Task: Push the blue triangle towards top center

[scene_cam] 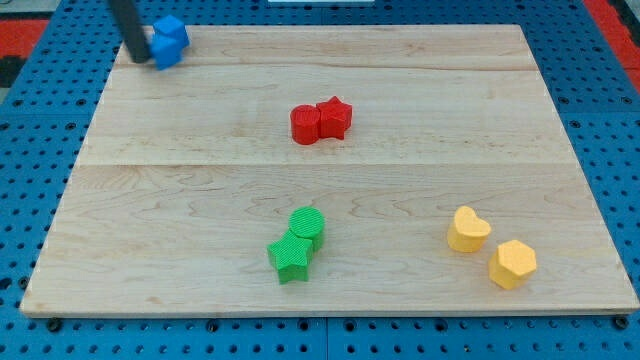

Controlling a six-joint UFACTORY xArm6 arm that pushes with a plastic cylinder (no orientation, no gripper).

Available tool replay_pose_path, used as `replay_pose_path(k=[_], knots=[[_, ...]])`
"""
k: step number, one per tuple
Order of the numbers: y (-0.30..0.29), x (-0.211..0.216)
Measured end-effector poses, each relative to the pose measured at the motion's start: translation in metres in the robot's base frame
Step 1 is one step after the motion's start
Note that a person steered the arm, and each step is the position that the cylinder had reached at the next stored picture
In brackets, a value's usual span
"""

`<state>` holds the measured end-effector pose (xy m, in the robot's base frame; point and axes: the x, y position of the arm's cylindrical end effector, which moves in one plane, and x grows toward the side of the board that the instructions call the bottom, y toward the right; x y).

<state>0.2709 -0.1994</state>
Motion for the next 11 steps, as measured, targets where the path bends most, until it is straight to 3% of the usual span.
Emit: replay_pose_path(k=[1,2,3,5,6,7,8,9,10,11], knots=[[0.09,0.07],[0.108,0.098],[0.055,0.098],[-0.016,0.015],[-0.012,-0.023],[0.039,-0.027],[0.131,0.007],[0.184,0.036],[0.118,0.014],[0.106,-0.012]])
